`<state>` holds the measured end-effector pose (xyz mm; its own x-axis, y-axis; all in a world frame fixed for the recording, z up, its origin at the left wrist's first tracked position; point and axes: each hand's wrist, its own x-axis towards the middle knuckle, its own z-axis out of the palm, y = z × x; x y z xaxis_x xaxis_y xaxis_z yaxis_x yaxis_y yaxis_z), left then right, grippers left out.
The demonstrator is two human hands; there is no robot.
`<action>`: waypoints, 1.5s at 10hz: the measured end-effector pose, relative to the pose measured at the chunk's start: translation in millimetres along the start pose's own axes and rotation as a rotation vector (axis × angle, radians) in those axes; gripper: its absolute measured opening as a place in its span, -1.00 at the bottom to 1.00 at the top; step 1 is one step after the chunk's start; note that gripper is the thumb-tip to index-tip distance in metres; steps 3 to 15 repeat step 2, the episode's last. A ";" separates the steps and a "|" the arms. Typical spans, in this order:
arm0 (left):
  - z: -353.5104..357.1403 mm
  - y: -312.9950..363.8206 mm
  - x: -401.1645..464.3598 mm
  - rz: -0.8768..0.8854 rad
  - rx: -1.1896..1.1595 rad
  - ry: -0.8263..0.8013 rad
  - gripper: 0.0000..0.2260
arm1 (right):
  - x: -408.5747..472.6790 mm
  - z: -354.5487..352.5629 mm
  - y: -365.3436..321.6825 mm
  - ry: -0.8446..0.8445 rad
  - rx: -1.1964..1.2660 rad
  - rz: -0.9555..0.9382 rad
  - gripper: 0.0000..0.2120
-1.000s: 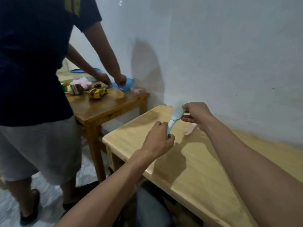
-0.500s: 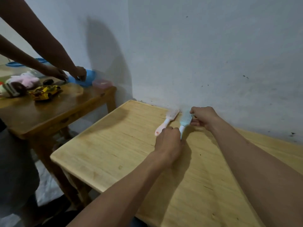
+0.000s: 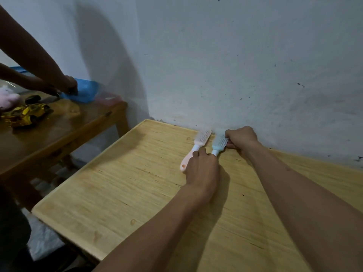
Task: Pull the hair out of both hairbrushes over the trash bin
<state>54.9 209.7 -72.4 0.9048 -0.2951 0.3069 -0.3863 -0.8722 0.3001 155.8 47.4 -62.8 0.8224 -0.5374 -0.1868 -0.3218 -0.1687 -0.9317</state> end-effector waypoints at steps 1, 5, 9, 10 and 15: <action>8.2 -1.4 2.1 -0.004 0.028 -0.022 -0.74 | 4.1 1.4 2.9 0.005 -0.006 -0.005 -0.78; 4.2 0.3 0.9 -0.032 -0.045 0.012 -0.74 | 3.4 1.2 0.5 -0.006 -0.003 0.006 -0.76; 4.2 0.3 0.9 -0.032 -0.045 0.012 -0.74 | 3.4 1.2 0.5 -0.006 -0.003 0.006 -0.76; 4.2 0.3 0.9 -0.032 -0.045 0.012 -0.74 | 3.4 1.2 0.5 -0.006 -0.003 0.006 -0.76; 4.2 0.3 0.9 -0.032 -0.045 0.012 -0.74 | 3.4 1.2 0.5 -0.006 -0.003 0.006 -0.76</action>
